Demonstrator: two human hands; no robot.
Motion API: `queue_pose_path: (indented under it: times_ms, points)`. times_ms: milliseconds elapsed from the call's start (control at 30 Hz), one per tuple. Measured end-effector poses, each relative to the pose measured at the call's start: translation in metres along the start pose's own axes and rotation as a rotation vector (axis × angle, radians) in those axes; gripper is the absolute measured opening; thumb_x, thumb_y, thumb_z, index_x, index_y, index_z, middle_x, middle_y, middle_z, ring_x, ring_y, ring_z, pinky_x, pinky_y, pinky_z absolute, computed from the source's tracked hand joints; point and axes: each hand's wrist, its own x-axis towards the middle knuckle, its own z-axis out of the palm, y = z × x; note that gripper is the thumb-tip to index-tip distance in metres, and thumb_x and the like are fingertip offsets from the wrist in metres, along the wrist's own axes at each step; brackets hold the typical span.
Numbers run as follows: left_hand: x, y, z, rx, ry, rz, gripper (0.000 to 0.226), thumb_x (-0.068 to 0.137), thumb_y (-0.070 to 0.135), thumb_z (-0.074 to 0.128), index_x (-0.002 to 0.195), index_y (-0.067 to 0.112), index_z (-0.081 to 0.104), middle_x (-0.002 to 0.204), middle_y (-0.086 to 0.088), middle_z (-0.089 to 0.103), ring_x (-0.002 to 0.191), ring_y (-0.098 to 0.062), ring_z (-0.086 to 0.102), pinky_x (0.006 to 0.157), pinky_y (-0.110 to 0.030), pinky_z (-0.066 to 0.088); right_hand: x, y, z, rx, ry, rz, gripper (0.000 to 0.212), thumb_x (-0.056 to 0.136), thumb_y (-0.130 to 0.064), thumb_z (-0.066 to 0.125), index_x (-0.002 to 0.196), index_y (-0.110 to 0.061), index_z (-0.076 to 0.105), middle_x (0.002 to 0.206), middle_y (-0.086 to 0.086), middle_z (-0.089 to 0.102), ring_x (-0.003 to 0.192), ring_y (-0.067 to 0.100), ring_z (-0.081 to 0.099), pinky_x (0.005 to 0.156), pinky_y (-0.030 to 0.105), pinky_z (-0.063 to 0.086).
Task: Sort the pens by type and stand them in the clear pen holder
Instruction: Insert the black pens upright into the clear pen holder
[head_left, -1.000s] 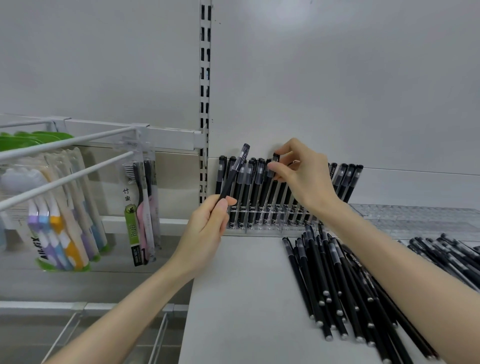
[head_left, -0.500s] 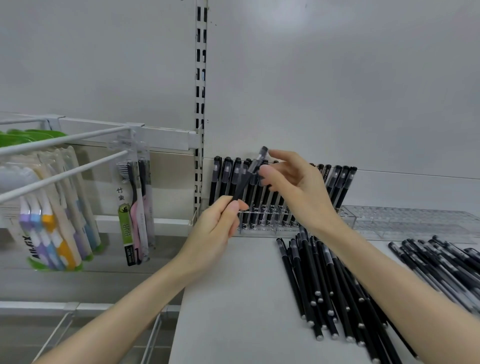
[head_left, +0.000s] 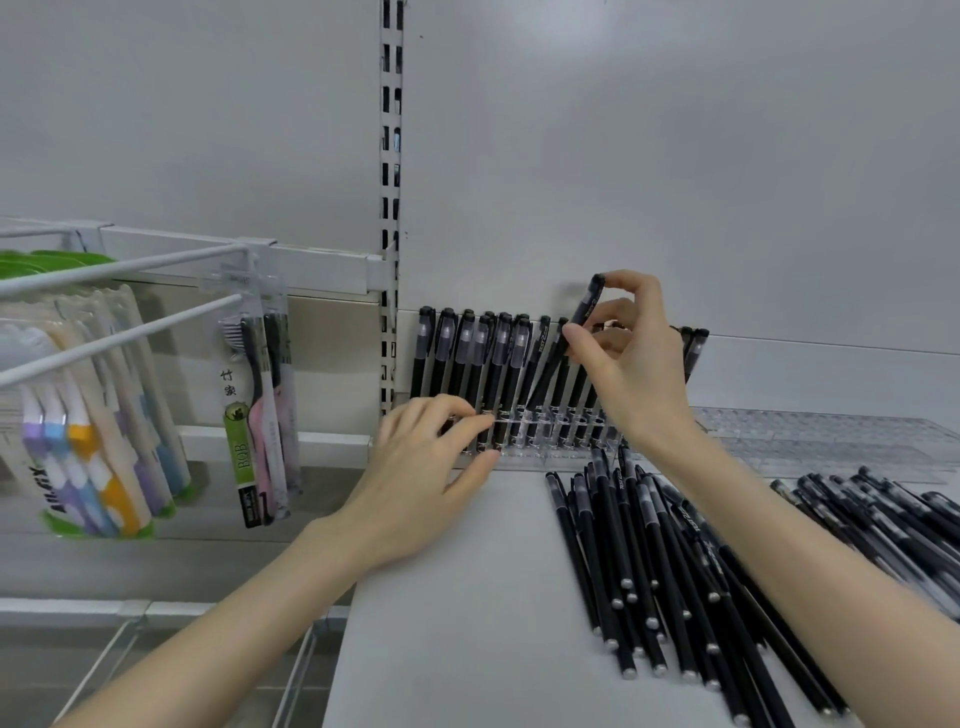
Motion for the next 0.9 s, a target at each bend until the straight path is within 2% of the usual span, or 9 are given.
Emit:
queue_pose_path:
  times_ms: [100,167,300,467,600,733,900]
  points:
    - [-0.003,0.001,0.004,0.082,-0.013,0.025,0.051,0.093,0.049,0.030,0.124,0.021,0.059,0.118,0.004,0.053,0.113,-0.018,0.042,0.101,-0.038,0.027,0.000,0.003,0.008,-0.023,-0.005,-0.027,0.044,0.089,-0.013,0.065,0.123,-0.019,0.039,0.086,-0.007,0.058,0.070,0.016,0.065,0.062,0.015,0.047]
    - [-0.002,0.001,0.004,0.106,-0.039,0.021,0.052,0.093,0.049,0.028,0.125,0.021,0.058,0.120,0.004,0.052,0.114,-0.020,0.042,0.102,-0.039,0.027,0.000,0.005,0.012,-0.069,-0.047,-0.060,0.046,0.089,-0.012,0.064,0.127,-0.017,0.040,0.082,-0.009,0.056,0.065,0.013,0.063,0.060,0.014,0.045]
    - [-0.002,0.001,0.002,0.130,-0.050,0.035,0.052,0.093,0.048,0.027,0.125,0.021,0.058,0.121,0.004,0.052,0.113,-0.018,0.041,0.101,-0.039,0.028,-0.003,0.008,0.013,-0.163,-0.166,-0.085,0.039,0.092,-0.013,0.060,0.127,-0.016,0.044,0.082,-0.002,0.061,0.067,0.018,0.066,0.064,0.026,0.052]
    - [-0.001,0.003,0.002,0.152,-0.033,0.034,0.048,0.093,0.045,0.032,0.120,0.019,0.061,0.116,0.002,0.056,0.107,-0.019,0.043,0.096,-0.043,0.036,-0.001,0.008,0.011,-0.181,-0.213,-0.062,0.031,0.093,-0.014,0.059,0.122,-0.017,0.048,0.083,0.004,0.066,0.070,0.018,0.069,0.074,0.043,0.057]
    - [-0.001,0.003,0.001,0.156,-0.054,0.026,0.049,0.093,0.045,0.031,0.120,0.019,0.061,0.116,0.001,0.056,0.107,-0.021,0.045,0.095,-0.045,0.037,0.002,0.003,0.008,-0.151,-0.254,-0.022,0.025,0.094,-0.011,0.057,0.115,-0.020,0.047,0.078,-0.001,0.065,0.068,0.016,0.069,0.074,0.043,0.057]
    - [0.000,0.004,-0.002,0.129,-0.081,0.018,0.057,0.091,0.050,0.023,0.125,0.020,0.058,0.121,0.003,0.052,0.112,-0.019,0.041,0.100,-0.041,0.030,0.008,0.001,0.006,-0.169,-0.290,0.029,0.024,0.093,-0.008,0.058,0.105,-0.024,0.044,0.075,0.004,0.068,0.067,0.015,0.070,0.075,0.043,0.058]
    - [0.000,0.006,-0.005,0.108,-0.105,-0.002,0.068,0.087,0.055,0.013,0.132,0.023,0.053,0.124,0.006,0.048,0.116,-0.016,0.036,0.104,-0.036,0.022,0.005,0.004,0.008,-0.203,-0.286,0.031,0.024,0.093,-0.008,0.057,0.114,-0.017,0.050,0.074,0.004,0.068,0.063,0.011,0.068,0.073,0.041,0.058]
